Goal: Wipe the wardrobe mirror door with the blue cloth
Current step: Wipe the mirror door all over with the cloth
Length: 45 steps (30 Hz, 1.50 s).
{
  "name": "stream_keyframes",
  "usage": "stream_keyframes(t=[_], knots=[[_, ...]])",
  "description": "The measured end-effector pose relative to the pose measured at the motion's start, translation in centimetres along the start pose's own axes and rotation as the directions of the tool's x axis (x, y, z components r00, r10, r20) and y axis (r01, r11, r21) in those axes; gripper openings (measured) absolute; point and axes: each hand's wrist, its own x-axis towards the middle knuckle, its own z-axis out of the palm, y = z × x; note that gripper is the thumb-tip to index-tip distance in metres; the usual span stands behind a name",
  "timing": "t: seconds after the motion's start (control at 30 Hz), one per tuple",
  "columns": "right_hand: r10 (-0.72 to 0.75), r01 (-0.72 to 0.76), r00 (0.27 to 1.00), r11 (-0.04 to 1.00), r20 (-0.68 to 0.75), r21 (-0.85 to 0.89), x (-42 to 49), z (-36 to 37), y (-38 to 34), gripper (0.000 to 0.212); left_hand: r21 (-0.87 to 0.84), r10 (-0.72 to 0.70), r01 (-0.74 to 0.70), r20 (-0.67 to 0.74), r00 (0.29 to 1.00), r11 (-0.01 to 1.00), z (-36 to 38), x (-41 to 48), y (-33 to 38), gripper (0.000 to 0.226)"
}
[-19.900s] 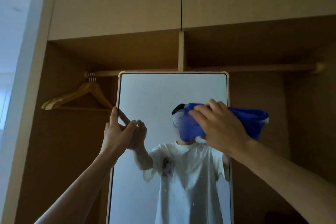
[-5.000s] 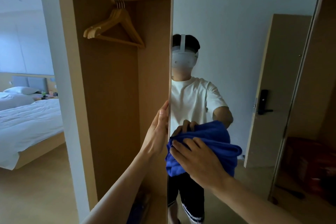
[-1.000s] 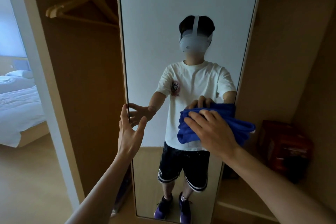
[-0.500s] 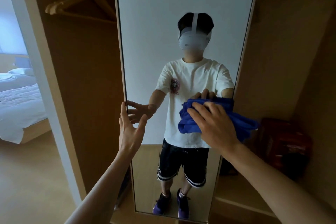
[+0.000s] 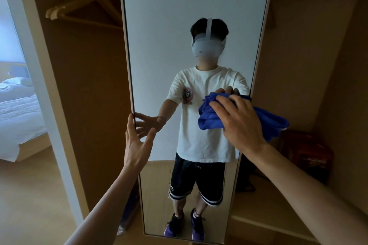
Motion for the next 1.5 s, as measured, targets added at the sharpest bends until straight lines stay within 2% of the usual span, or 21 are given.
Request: stream_keyframes(t=[0.1, 0.3, 0.47, 0.57, 0.67, 0.73, 0.83, 0.97, 1.17, 1.27, 1.37, 1.5], knots=[[-0.023, 0.023, 1.000, 0.999, 0.007, 0.033, -2.2, 1.6, -1.3, 0.047, -0.013, 0.002, -0.002, 0.005, 1.000, 1.000, -0.1, 0.1, -0.4, 0.097], [-0.183, 0.174, 0.973, 0.982, 0.140, 0.072, -6.4, 3.5, -1.8, 0.049, -0.014, 0.007, -0.007, 0.020, 1.000, 1.000, -0.3, 0.1, -0.7, 0.100], [-0.076, 0.076, 0.997, 0.996, 0.000, 0.056, -2.3, 0.3, 0.8, 0.048, -0.034, 0.015, -0.013, 0.058, 0.998, 0.999, -0.7, 0.2, -1.0, 0.104], [-0.002, 0.002, 1.000, 1.000, -0.030, 0.005, 0.9, -1.8, 3.0, 0.058, -0.047, 0.017, -0.014, 0.060, 0.998, 0.999, -0.7, 0.3, -1.0, 0.102], [0.018, -0.019, 0.999, 1.000, -0.052, -0.012, 1.0, -2.0, 3.0, 0.058, -0.048, 0.022, -0.019, 0.065, 0.998, 0.999, -0.7, 0.1, -1.0, 0.102], [0.016, -0.016, 0.999, 1.000, -0.042, 0.000, -1.0, -0.7, 2.0, 0.057, -0.044, 0.023, -0.020, 0.068, 0.997, 0.999, -0.5, -0.1, -1.1, 0.103], [-0.062, 0.061, 0.998, 0.998, 0.020, 0.035, -5.0, 1.6, 0.2, 0.049, -0.037, 0.011, -0.009, 0.055, 0.998, 0.999, -0.3, -0.3, -1.4, 0.107], [-0.103, 0.096, 0.991, 0.992, 0.088, 0.082, -6.3, 1.8, -0.2, 0.052, -0.041, 0.015, -0.013, 0.049, 0.999, 0.999, -0.1, -0.3, -1.4, 0.106], [0.065, -0.063, 0.997, 0.997, -0.034, 0.044, 1.3, -2.7, 3.1, 0.051, -0.032, 0.026, -0.025, 0.051, 0.998, 0.999, 0.0, -0.3, -1.6, 0.103], [0.043, -0.041, 0.997, 0.999, -0.067, 0.023, 1.8, -2.7, 3.7, 0.051, -0.027, 0.028, -0.027, 0.042, 0.999, 0.999, 0.0, -0.2, -1.5, 0.105], [0.022, -0.021, 0.998, 1.000, -0.059, 0.019, -1.6, -0.3, 2.2, 0.054, -0.029, 0.017, -0.017, 0.027, 0.999, 0.999, 0.2, -0.2, -1.4, 0.108], [-0.099, 0.099, 0.993, 0.995, 0.058, 0.001, -7.4, 3.1, -0.5, 0.046, -0.019, 0.012, -0.012, 0.010, 1.000, 1.000, 0.5, -0.2, -1.4, 0.107]])
